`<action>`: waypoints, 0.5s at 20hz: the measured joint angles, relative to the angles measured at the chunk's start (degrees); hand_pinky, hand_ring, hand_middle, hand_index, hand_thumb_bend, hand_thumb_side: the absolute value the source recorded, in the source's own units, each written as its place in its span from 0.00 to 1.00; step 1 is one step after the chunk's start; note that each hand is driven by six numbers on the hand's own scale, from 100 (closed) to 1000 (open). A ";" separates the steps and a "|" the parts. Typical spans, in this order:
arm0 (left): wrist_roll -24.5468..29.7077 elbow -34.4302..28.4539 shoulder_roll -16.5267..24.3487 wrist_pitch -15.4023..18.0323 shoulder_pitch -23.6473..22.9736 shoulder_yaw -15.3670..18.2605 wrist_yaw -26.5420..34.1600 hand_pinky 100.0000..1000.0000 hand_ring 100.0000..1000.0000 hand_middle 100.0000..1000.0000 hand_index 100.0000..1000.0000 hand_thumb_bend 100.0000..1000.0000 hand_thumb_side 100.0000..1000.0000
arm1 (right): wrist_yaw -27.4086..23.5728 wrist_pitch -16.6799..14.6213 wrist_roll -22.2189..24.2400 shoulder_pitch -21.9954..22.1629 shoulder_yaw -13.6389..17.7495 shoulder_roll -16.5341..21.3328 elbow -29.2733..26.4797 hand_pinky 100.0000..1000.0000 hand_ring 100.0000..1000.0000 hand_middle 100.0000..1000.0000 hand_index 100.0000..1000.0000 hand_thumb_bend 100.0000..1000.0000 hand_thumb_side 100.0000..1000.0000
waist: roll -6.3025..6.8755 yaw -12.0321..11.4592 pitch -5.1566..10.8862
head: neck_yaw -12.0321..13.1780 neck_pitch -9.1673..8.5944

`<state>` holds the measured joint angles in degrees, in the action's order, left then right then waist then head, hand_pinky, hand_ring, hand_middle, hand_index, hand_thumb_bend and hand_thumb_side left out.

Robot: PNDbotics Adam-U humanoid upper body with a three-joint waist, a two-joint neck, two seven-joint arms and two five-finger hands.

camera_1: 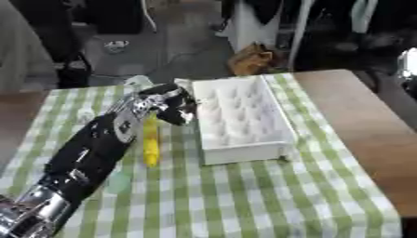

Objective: Pick up objects on the table and place them in the box.

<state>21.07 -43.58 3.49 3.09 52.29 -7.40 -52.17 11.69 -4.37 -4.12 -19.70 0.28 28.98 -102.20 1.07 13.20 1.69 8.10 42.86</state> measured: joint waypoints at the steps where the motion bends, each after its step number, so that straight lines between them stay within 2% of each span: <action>1: -0.06 -0.11 -0.33 0.24 0.23 -0.29 -0.64 0.49 0.22 0.00 0.10 0.00 0.18 | -0.02 -0.04 0.05 -0.01 -0.01 -0.01 0.00 0.69 0.74 0.75 0.95 0.09 0.41 | 0.00 0.23 0.00 | 0.07 -0.10; 2: -0.08 -0.28 -0.66 0.45 0.37 -0.54 -1.28 0.50 0.22 0.00 0.10 0.00 0.18 | -0.07 -0.08 0.11 -0.01 -0.02 -0.01 0.00 0.69 0.74 0.75 0.95 0.07 0.42 | 0.00 0.33 0.00 | 0.13 -0.12; 10: -0.99 -0.68 -2.83 1.19 0.17 -2.57 -7.69 0.50 0.25 0.00 0.14 0.00 0.14 | -0.17 -0.08 0.49 -0.27 -0.35 -0.04 0.00 0.69 0.73 0.75 0.95 0.08 0.41 | 0.00 1.26 0.00 | 0.42 -0.16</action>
<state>20.08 -44.27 0.66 4.28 52.45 -9.97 -59.86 11.52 -4.45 -3.64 -19.97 -0.07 28.94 -102.20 1.07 14.46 1.69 8.52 42.70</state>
